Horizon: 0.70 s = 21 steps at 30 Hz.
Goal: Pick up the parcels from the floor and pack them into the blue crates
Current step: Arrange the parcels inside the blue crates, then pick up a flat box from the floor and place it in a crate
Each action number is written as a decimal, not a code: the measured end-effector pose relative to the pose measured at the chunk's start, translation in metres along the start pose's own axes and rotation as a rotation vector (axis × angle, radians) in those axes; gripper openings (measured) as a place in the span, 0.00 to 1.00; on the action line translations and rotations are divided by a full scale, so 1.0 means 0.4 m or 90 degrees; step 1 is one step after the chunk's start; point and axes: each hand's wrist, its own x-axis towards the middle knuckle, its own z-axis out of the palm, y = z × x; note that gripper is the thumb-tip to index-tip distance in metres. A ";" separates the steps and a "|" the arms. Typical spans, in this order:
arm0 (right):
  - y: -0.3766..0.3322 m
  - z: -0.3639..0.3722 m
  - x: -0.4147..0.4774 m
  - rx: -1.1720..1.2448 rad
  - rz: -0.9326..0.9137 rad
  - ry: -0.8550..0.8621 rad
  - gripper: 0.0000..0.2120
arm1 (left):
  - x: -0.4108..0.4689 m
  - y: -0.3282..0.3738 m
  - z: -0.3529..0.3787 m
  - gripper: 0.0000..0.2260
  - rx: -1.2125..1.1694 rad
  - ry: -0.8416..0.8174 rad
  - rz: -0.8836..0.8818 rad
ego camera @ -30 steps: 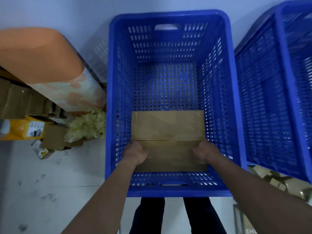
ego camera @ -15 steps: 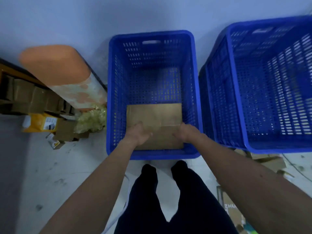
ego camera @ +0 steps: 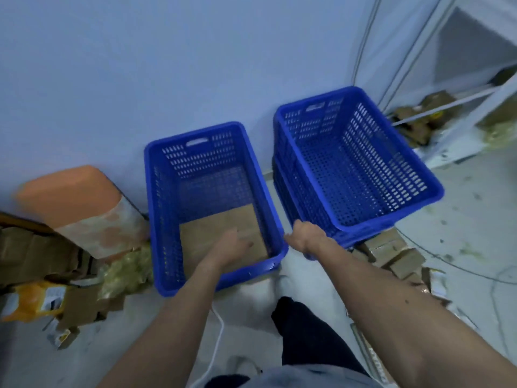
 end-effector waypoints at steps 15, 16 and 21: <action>0.429 0.206 -0.595 0.103 0.196 0.079 0.20 | -0.372 0.177 0.263 0.14 0.167 -0.095 0.200; 0.468 0.213 -0.615 0.122 0.206 0.080 0.20 | -0.394 0.205 0.283 0.04 0.185 -0.096 0.221; 0.671 0.246 -0.745 0.171 0.243 0.119 0.21 | -0.469 0.355 0.473 0.09 0.206 -0.110 0.268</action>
